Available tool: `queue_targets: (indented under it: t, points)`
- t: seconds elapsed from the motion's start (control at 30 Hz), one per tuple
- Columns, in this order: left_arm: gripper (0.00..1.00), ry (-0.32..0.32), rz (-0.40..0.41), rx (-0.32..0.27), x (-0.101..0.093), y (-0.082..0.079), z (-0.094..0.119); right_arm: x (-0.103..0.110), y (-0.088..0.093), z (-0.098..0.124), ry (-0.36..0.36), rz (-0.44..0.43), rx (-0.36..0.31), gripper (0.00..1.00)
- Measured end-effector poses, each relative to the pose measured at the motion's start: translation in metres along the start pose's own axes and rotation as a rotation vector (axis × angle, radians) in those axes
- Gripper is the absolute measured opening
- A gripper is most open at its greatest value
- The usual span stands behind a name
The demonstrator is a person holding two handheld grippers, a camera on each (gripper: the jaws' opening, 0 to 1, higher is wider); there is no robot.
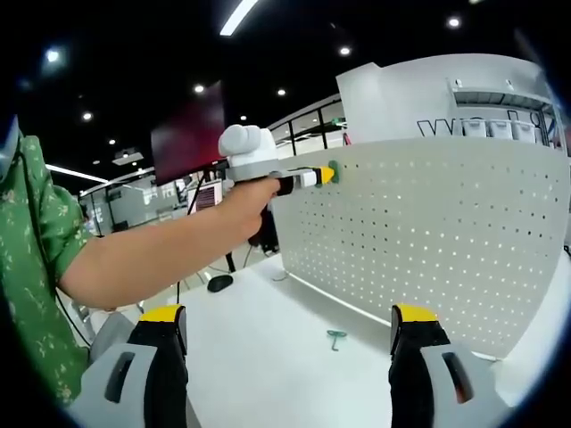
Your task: Insert the hook assembly into the mounting plate slot until the hook locks in place.
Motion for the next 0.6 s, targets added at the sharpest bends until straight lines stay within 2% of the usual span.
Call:
queue_targets:
  t: [0.6]
  points:
    - [0.03,-0.002,-0.004,0.010,0.0004,0.0049,-0.0017,-0.0003,-0.0011,-0.0005,-0.001,0.002,-0.003,0.96]
Point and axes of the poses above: the point that each gripper's makers call its tool centre point, and the gripper's own axes: z roughly backward along the fingers, x roughly to its left, y roughly out of its underside, the point moved 1 cm from there along z, roughly backward along the fingers, and after that the axes turned 7 degrees about -z, right-handed, at the moved point
